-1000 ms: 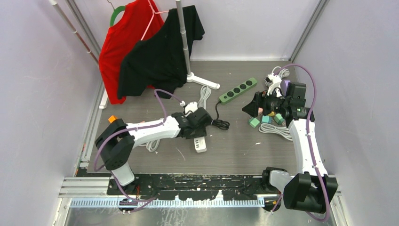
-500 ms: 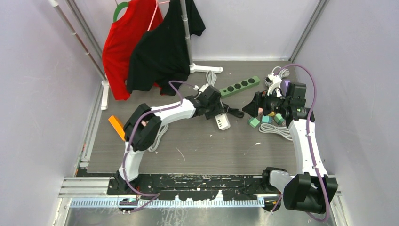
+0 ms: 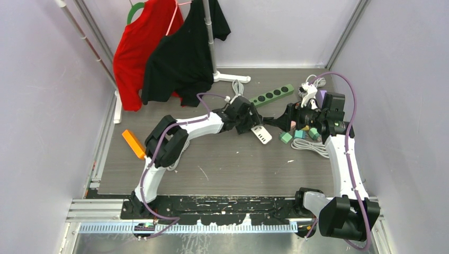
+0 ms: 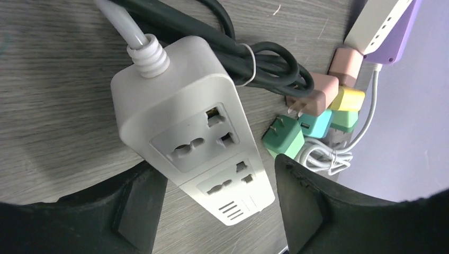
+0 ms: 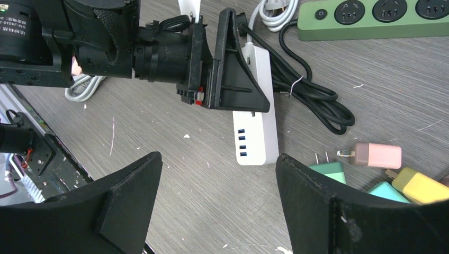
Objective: Pull the plug off the socket
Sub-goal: Move the socket to the center of the board.
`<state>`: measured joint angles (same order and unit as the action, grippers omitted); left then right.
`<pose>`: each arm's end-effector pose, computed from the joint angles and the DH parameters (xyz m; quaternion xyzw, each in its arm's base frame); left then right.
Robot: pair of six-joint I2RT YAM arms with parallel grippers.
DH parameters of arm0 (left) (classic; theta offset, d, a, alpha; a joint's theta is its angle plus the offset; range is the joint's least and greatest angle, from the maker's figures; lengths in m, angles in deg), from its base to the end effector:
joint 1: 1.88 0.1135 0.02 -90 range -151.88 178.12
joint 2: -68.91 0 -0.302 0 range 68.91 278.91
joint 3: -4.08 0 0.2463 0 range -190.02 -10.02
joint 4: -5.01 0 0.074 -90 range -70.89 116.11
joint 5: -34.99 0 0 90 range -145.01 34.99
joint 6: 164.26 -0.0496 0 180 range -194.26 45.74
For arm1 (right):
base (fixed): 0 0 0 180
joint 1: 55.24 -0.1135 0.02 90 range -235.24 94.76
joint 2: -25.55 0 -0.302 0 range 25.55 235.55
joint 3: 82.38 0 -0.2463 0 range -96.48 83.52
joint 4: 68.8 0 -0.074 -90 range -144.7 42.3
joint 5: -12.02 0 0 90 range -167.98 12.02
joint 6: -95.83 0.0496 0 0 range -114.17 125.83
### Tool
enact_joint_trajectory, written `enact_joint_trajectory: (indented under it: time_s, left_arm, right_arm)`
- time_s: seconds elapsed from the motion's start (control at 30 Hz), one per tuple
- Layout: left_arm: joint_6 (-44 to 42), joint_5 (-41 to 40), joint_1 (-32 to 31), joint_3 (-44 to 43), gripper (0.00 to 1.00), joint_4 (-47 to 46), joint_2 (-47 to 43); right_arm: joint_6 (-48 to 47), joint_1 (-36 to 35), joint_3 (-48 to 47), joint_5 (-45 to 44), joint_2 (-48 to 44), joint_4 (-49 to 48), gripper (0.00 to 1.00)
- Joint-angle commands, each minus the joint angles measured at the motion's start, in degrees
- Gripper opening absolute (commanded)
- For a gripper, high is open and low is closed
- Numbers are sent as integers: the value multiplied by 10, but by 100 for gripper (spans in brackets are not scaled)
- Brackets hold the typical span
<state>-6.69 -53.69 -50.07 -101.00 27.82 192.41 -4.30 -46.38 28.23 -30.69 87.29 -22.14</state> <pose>0.3414 -0.3834 0.2061 -0.1486 0.8985 -0.3552 0.2106 0.2079 0.0045 0.3445 -0.1818 0.8249 0.2920 0.4486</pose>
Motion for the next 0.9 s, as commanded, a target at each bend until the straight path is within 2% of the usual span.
enact_joint_trajectory:
  time_s: [0.0, 0.23, 0.47, 0.63, 0.7, 0.83, 0.87]
  left_arm:
    - [-67, 29, 2, 26, 74, -53, -60]
    - [-216, 69, 2, 129, 75, -73, -165]
    - [-318, 134, 3, 253, 75, -93, -285]
    - [-389, 99, 7, 316, 75, -58, -423]
    - [-415, 71, 15, 327, 80, -25, -480]
    - [-447, 21, 35, 331, 99, 60, -587]
    - [-456, 10, 42, 328, 100, 82, -609]
  right_arm:
    - [1, 3, -4, 8, -15, -21, 84]
    - [-1, 3, -5, 7, -18, -21, 84]
    - [-8, 7, -8, 12, -21, -13, 84]
    - [-16, 13, -10, 17, -39, -6, 84]
    - [-19, 18, -10, 11, -53, -4, 85]
    - [-15, 26, -22, -19, -79, 4, 88]
    - [-14, 26, -33, -26, -80, 12, 90]
